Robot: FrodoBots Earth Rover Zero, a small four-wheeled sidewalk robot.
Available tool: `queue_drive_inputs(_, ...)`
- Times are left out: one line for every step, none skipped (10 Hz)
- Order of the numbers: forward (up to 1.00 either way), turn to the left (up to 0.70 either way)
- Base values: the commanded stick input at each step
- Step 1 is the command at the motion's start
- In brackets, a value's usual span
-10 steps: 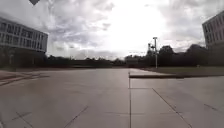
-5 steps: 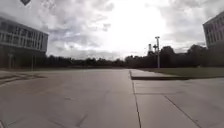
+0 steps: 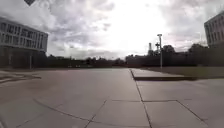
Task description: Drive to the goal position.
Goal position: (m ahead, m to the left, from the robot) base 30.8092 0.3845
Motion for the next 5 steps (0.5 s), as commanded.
queue_drive_inputs(1.0,0.0)
queue_drive_inputs(1.0,0.0)
queue_drive_inputs(1.0,0.0)
queue_drive_inputs(1.0,0.0)
queue_drive_inputs(1.0,0.0)
